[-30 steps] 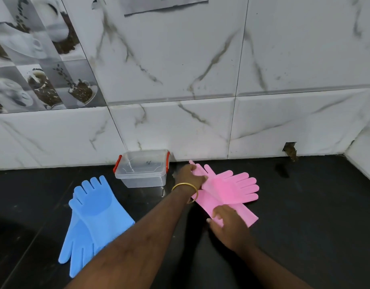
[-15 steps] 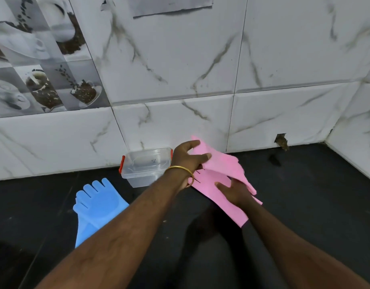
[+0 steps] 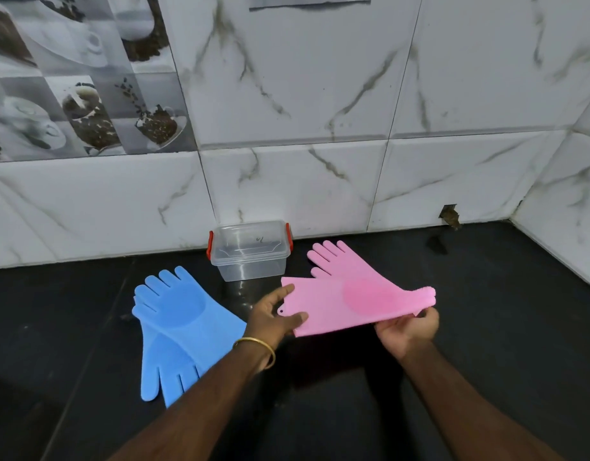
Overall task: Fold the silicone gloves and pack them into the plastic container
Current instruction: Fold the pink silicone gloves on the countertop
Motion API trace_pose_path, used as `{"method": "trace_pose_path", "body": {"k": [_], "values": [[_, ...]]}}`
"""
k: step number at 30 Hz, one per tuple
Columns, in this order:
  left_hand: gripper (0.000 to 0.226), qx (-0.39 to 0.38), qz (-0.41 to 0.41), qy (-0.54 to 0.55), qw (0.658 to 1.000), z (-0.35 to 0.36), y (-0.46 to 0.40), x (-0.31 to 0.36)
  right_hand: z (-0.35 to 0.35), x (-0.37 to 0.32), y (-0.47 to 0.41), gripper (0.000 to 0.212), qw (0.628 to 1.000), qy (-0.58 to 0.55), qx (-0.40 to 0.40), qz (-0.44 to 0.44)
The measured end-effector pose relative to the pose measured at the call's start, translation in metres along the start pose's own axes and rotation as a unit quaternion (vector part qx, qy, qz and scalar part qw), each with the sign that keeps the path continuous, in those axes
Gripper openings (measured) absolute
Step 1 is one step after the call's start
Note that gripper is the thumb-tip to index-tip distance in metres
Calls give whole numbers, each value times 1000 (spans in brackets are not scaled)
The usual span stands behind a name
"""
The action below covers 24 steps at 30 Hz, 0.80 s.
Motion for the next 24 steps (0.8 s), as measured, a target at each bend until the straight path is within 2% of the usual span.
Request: {"method": "trace_pose_path", "body": {"k": [3, 4, 5, 8, 9, 14, 18, 24], "values": [[66, 13, -21, -23, 999, -7, 1, -20, -2, -2, 2, 76, 1000, -8, -30, 2], [67, 15, -28, -38, 999, -9, -1, -26, -1, -1, 2, 78, 999, 15, -39, 10], [68, 14, -35, -58, 998, -11, -2, -31, -2, -2, 1, 71, 998, 55, -38, 15], [74, -9, -55, -124, 991, -11, -8, -44, -13, -3, -6, 31, 985, 173, 9, 22], [76, -20, -61, -142, 988, -10, -9, -48, -18, -4, -10, 28, 981, 190, 21, 18], [83, -31, -100, -206, 973, -11, -11, -67, -33, -20, -16, 21, 963, 266, 42, -26], [81, -28, -111, -244, 963, -13, -13, -72, -43, -33, -14, 33, 942, 315, 78, -85], [85, -38, -90, -305, 947, -9, -23, -73, -47, -39, -13, 35, 929, 345, 78, -106]]}}
Point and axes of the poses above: each hand's wrist, its own y-axis away from the middle knuckle, its own z-axis out of the palm, x = y × z, the point moved 5 cm from there along -y, towards the middle knuckle, and after that the axes turned 12 degrees about -y, right-handed, at the moved point
